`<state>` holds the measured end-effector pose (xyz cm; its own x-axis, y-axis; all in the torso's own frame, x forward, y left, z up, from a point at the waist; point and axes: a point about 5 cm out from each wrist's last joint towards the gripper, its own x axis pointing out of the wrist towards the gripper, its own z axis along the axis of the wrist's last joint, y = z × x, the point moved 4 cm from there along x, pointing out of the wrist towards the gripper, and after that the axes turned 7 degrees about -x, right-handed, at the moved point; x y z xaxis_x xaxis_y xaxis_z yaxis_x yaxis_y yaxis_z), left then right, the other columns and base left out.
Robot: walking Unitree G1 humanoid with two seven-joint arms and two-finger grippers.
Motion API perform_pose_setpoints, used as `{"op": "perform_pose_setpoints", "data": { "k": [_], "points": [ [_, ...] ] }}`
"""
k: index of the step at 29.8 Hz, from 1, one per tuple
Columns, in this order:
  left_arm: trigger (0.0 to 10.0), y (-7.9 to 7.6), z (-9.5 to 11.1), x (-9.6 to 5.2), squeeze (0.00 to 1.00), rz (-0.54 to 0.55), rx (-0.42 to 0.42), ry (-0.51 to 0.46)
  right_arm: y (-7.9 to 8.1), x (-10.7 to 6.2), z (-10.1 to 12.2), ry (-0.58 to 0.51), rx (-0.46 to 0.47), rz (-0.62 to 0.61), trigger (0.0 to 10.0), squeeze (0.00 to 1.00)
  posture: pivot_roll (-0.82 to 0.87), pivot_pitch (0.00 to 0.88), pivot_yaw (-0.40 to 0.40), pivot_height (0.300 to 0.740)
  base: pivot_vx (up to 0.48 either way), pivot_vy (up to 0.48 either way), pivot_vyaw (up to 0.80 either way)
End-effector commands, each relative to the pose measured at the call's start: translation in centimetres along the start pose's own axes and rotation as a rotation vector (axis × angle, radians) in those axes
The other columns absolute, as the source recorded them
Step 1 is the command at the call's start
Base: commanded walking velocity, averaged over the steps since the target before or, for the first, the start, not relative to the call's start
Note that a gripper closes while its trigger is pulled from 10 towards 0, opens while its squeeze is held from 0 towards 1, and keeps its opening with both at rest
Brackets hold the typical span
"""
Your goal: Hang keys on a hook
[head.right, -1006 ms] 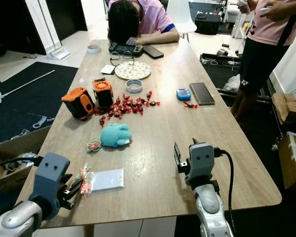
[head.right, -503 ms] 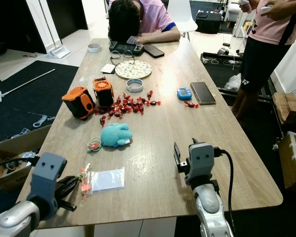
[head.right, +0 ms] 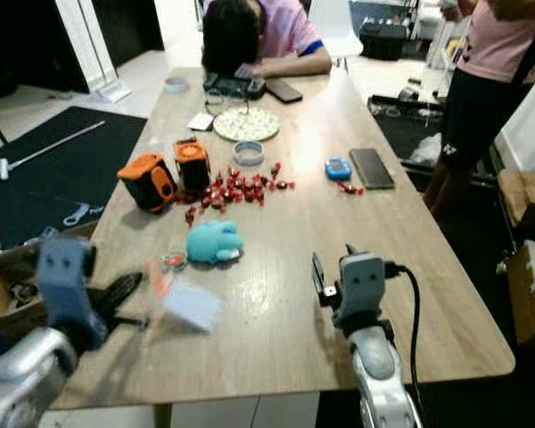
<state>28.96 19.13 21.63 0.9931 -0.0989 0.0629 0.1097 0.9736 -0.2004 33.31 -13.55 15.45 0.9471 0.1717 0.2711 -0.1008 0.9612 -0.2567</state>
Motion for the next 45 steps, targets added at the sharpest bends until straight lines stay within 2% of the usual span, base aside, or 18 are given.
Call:
{"op": "perform_pose_setpoints", "data": {
  "k": [1, 3, 5, 8, 9, 10, 11, 12, 13, 17, 18, 21, 25, 30, 32, 34, 37, 45],
  "points": [
    [10.0, 0.5, 1.4, 0.4, 0.00, 0.091, -0.002, -0.082, 0.1, -0.1, -0.4, 0.016, 0.005, 0.005, 10.0, 0.00, 0.13, 0.162, -0.004, 0.740, 0.000, 0.000, 0.00],
    [10.0, -0.6, 3.2, 1.0, 0.00, 0.099, 0.066, -0.164, 0.2, 0.0, -0.3, 0.011, 0.008, 0.007, 10.0, 0.00, 0.12, 0.160, -0.006, 0.740, 0.000, 0.000, 0.00],
    [10.0, -1.3, 3.7, 1.2, 0.00, 0.091, 0.101, -0.190, 0.2, 0.0, -0.2, 0.009, 0.009, 0.007, 10.0, 0.00, 0.12, 0.160, -0.006, 0.740, 0.000, 0.000, 0.00],
    [10.0, -1.9, 3.4, 1.9, 0.00, 0.106, 0.076, -0.173, 0.3, 0.1, -0.2, 0.008, 0.011, 0.007, 10.0, 0.00, 0.12, 0.159, -0.005, 0.740, 0.000, 0.000, 0.00],
    [10.0, -1.8, 2.8, 2.4, 0.00, 0.125, -0.036, -0.148, 0.3, 0.1, -0.2, 0.006, 0.013, 0.005, 10.0, 0.00, 0.12, 0.156, -0.003, 0.740, 0.000, 0.000, 0.00],
    [10.0, -1.8, 2.8, 2.4, 0.00, 0.125, -0.036, -0.148, 0.3, 0.1, -0.2, 0.006, 0.013, 0.005, 10.0, 0.00, 0.12, 0.156, -0.003, 0.740, 0.000, 0.000, 0.00],
    [10.0, -1.8, 2.3, 2.7, 0.00, 0.136, -0.117, -0.128, 0.3, 0.1, -0.2, 0.005, 0.015, 0.003, 10.0, 0.00, 0.12, 0.156, -0.003, 0.740, 0.000, 0.000, 0.00],
    [10.0, -1.6, 2.4, 3.0, 0.00, 0.161, -0.064, -0.131, 0.4, 0.2, -0.1, 0.004, 0.016, 0.002, 10.0, 0.00, 0.11, 0.157, 0.001, 0.740, 0.000, 0.000, 0.00],
    [10.0, -2.6, 2.9, 3.2, 0.00, 0.107, 0.059, -0.161, 0.4, 0.2, -0.1, 0.002, 0.017, 0.001, 10.0, 0.00, 0.11, 0.155, 0.000, 0.740, 0.000, 0.000, 0.00],
    [10.0, -2.4, 3.1, 3.5, 0.00, 0.135, 0.020, -0.162, 0.4, 0.2, -0.1, 0.002, 0.018, -0.001, 10.0, 0.00, 0.11, 0.155, 0.002, 0.740, 0.000, 0.000, 0.00],
    [10.0, -2.1, 3.1, 3.7, 0.00, 0.157, -0.073, -0.151, 0.4, 0.1, -0.1, 0.002, 0.018, -0.003, 10.0, 0.00, 0.11, 0.155, 0.001, 0.740, 0.000, 0.000, 0.00],
    [10.0, -2.1, 3.2, 3.7, 0.00, 0.160, -0.080, -0.156, 0.4, 0.1, 0.0, 0.002, 0.018, -0.002, 10.0, 0.00, 0.11, 0.155, 0.001, 0.740, 0.000, 0.000, 0.00],
    [10.0, -2.8, 4.7, 3.7, 0.00, 0.158, -0.010, -0.229, 0.5, 0.3, 0.0, 0.000, 0.020, 0.000, 10.0, 0.00, 0.11, 0.155, -0.006, 0.740, 0.000, 0.000, 0.00],
    [10.0, -3.6, 6.1, 3.9, 0.00, 0.156, -0.032, -0.288, 0.7, 0.5, 0.2, -0.007, 0.023, 0.008, 10.0, 0.00, 0.12, 0.155, -0.014, 0.740, 0.000, 0.000, 0.00],
    [10.0, -4.1, 7.2, 3.9, 0.00, 0.150, 0.056, -0.351, 0.7, 0.7, 0.4, -0.013, 0.025, 0.010, 10.0, 0.00, 0.12, 0.155, -0.014, 0.740, 0.000, 0.000, 0.00],
    [10.0, -4.1, 7.2, 3.9, 0.00, 0.150, 0.056, -0.351, 0.7, 0.7, 0.4, -0.013, 0.025, 0.010, 10.0, 0.00, 0.12, 0.155, -0.014, 0.740, 0.000, 0.000, 0.00],
    [10.0, -4.8, 7.6, 3.9, 0.00, 0.125, 0.117, -0.387, 0.7, 0.8, 0.6, -0.023, 0.031, 0.007, 10.0, 0.00, 0.12, 0.150, -0.017, 0.740, 0.000, 0.000, 0.00],
    [10.0, -5.2, 6.4, 3.7, 0.00, 0.107, 0.180, -0.366, 0.4, 0.5, 0.7, -0.029, 0.031, -0.008, 10.0, 0.00, 0.11, 0.152, -0.010, 0.740, 0.000, 0.000, 0.00]
  ]
}}
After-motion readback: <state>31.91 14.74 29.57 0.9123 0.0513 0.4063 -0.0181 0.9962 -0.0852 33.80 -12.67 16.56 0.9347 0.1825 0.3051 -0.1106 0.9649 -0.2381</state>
